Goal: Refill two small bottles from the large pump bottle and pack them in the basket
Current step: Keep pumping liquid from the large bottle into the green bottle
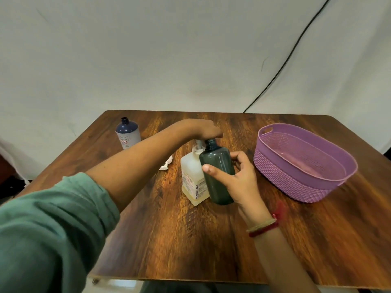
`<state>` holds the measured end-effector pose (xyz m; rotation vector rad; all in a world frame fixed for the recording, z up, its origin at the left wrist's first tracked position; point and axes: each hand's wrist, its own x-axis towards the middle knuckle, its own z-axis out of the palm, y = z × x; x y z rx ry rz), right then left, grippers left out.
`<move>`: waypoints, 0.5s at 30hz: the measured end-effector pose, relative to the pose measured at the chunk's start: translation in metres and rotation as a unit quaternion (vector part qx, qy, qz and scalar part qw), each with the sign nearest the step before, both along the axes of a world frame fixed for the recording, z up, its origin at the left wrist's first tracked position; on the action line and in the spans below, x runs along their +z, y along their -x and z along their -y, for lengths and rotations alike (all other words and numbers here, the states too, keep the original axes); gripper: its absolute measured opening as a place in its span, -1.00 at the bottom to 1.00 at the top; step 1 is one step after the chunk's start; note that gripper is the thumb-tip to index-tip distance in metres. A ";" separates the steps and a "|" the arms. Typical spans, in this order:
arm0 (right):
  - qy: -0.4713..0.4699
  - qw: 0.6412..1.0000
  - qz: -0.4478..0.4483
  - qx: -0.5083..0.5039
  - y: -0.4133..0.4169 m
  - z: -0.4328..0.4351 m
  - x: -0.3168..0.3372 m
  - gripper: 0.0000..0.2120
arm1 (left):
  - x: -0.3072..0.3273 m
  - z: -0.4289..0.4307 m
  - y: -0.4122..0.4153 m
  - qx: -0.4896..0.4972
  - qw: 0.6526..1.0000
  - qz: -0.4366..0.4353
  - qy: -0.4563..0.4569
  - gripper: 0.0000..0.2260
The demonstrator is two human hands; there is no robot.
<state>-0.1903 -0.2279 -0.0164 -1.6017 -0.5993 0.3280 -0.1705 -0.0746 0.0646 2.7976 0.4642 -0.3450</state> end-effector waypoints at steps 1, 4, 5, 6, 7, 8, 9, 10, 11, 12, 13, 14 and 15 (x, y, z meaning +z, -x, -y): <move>0.000 1.000 -0.001 0.002 -0.001 0.000 0.000 -0.44 | -0.001 0.000 -0.001 0.005 1.000 0.003 0.001 -0.64; 0.007 1.000 -0.001 0.001 -0.002 -0.002 -0.003 -0.40 | -0.012 -0.005 -0.002 0.025 1.000 -0.011 0.007 -0.68; 0.008 1.000 0.002 -0.001 -0.002 -0.003 -0.005 -0.42 | -0.015 -0.005 -0.001 0.032 0.999 -0.018 0.007 -0.68; 0.008 1.000 0.002 -0.002 -0.002 -0.003 -0.007 -0.46 | -0.017 -0.006 0.000 0.036 0.999 -0.025 0.009 -0.69; 0.006 1.000 -0.001 -0.004 -0.002 -0.004 -0.008 -0.48 | -0.016 -0.005 0.001 0.038 0.999 -0.030 0.008 -0.69; 0.004 1.000 -0.003 -0.004 -0.002 -0.004 -0.008 -0.48 | -0.014 -0.005 0.002 0.037 0.999 -0.032 0.010 -0.70; 0.002 1.000 -0.005 -0.003 -0.001 -0.004 -0.007 -0.47 | -0.010 -0.004 0.002 0.035 0.999 -0.034 0.014 -0.70; 0.000 1.000 -0.006 -0.002 -0.001 -0.004 -0.007 -0.45 | -0.007 -0.004 0.001 0.030 0.999 -0.036 0.013 -0.70; -0.003 1.000 -0.006 -0.001 0.000 -0.003 -0.005 -0.44 | -0.003 -0.004 0.000 0.021 0.999 -0.034 0.009 -0.70; -0.005 1.000 -0.006 0.000 0.000 -0.002 -0.003 -0.44 | -0.001 -0.004 -0.002 0.013 1.000 -0.028 0.003 -0.70; -0.006 1.000 -0.007 0.002 -0.001 -0.001 -0.001 -0.44 | -0.001 -0.004 -0.003 0.009 1.000 -0.022 0.000 -0.70; -0.008 1.000 -0.007 0.005 -0.002 -0.001 -0.001 -0.45 | -0.003 -0.005 -0.004 0.007 1.000 -0.017 0.000 -0.70; -0.007 1.000 -0.008 0.005 -0.002 -0.001 -0.001 -0.45 | -0.006 -0.005 -0.003 0.011 1.000 -0.016 0.004 -0.70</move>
